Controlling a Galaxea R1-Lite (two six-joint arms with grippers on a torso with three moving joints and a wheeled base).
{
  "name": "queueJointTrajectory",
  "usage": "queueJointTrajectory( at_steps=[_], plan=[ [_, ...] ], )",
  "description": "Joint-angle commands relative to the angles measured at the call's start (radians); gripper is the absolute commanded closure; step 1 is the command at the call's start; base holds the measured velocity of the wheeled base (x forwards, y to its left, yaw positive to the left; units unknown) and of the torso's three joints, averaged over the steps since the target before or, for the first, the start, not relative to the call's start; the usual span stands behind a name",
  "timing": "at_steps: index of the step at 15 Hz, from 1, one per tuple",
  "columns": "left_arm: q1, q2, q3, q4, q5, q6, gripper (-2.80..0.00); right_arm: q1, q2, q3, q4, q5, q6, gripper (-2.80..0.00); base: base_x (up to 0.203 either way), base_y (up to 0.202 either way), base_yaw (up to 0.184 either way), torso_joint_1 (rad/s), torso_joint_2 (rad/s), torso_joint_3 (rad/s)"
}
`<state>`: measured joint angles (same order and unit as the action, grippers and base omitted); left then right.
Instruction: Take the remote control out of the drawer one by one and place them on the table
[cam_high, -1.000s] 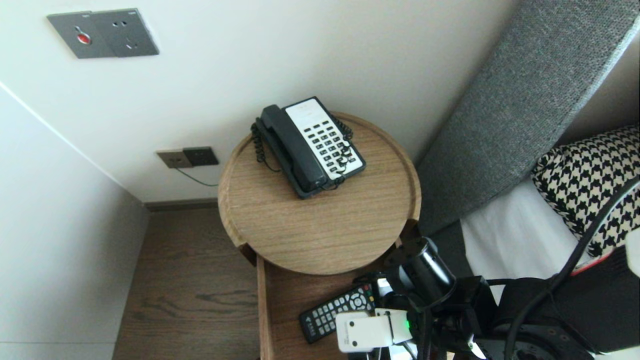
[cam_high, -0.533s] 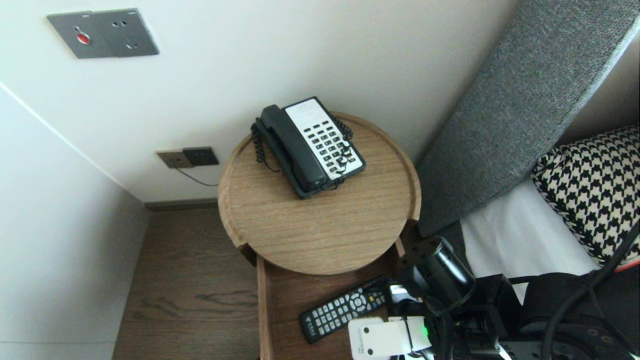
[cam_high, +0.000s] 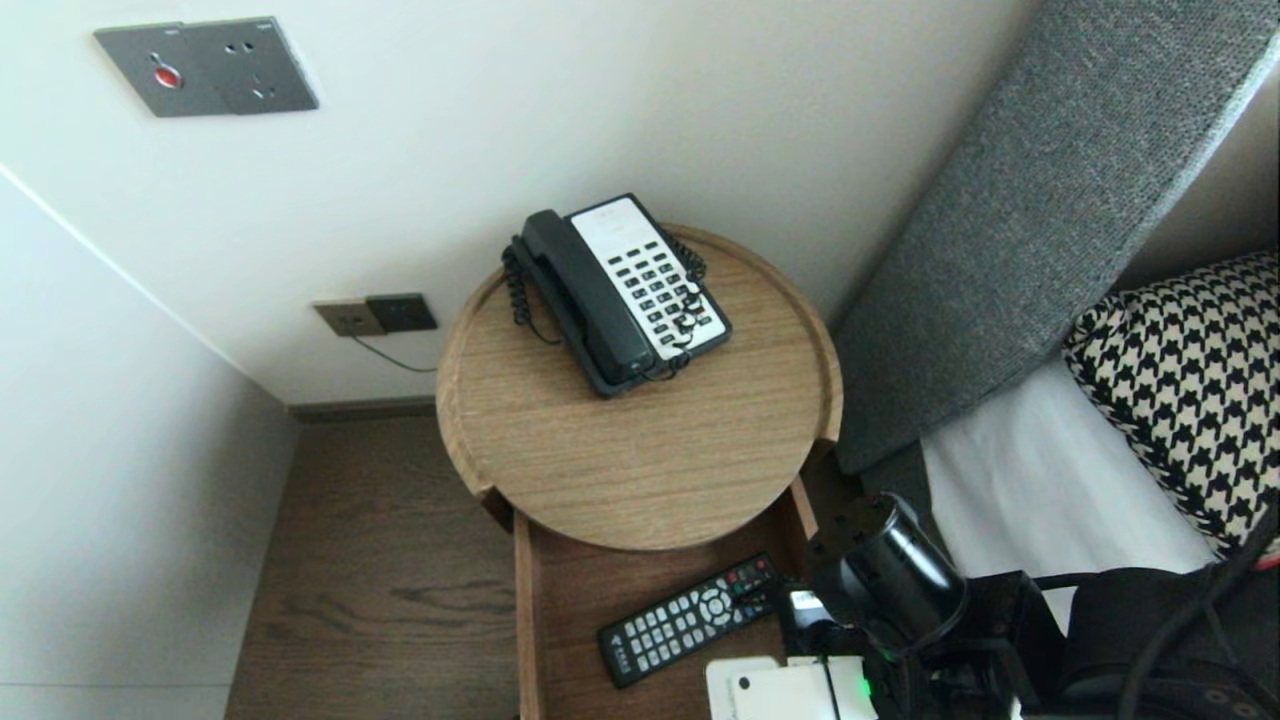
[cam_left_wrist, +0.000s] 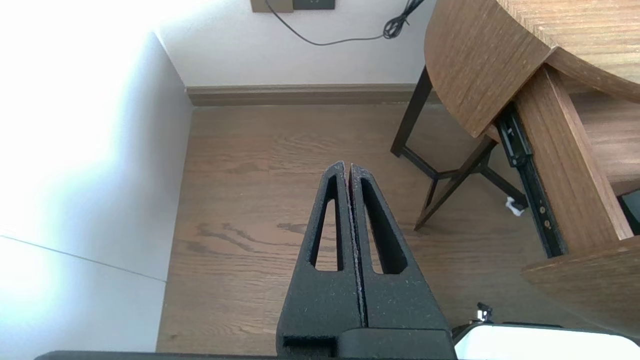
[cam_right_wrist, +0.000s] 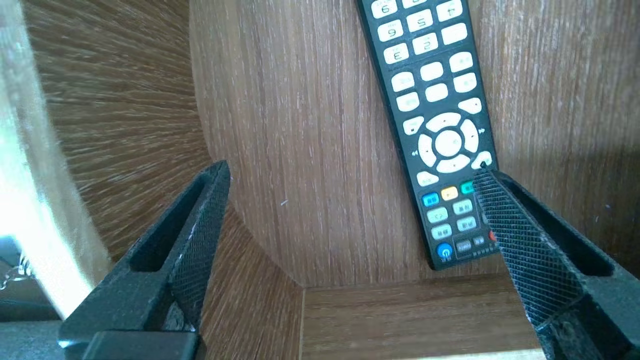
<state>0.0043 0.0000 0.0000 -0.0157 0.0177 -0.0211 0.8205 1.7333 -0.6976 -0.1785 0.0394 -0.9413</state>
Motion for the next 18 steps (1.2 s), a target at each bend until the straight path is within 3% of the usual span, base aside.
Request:
queueJointTrajectory(
  at_steps=[1, 8, 13, 18],
  plan=[
    [0.0, 0.0, 0.0, -0.001, 0.001, 0.0, 0.0, 0.007, -0.016, 0.02, 0.002, 0.001, -0.005, -2.8, 0.0, 0.0, 0.0, 0.0, 0.0, 0.0],
    [0.0, -0.002, 0.0, -0.001, 0.001, 0.0, 0.0, 0.009, -0.052, 0.073, 0.002, 0.001, -0.005, -2.8, 0.0, 0.0, 0.0, 0.0, 0.0, 0.0],
    [0.0, 0.0, 0.0, 0.0, 0.001, 0.0, 0.0, 0.009, -0.035, 0.03, 0.001, 0.005, -0.004, -2.8, 0.0, 0.0, 0.0, 0.0, 0.0, 0.0],
    [0.0, -0.002, 0.0, 0.0, 0.001, 0.0, 0.0, -0.005, -0.013, -0.045, 0.032, 0.085, 0.08, -2.8, 0.0, 0.0, 0.0, 0.0, 0.0, 0.0]
  ],
)
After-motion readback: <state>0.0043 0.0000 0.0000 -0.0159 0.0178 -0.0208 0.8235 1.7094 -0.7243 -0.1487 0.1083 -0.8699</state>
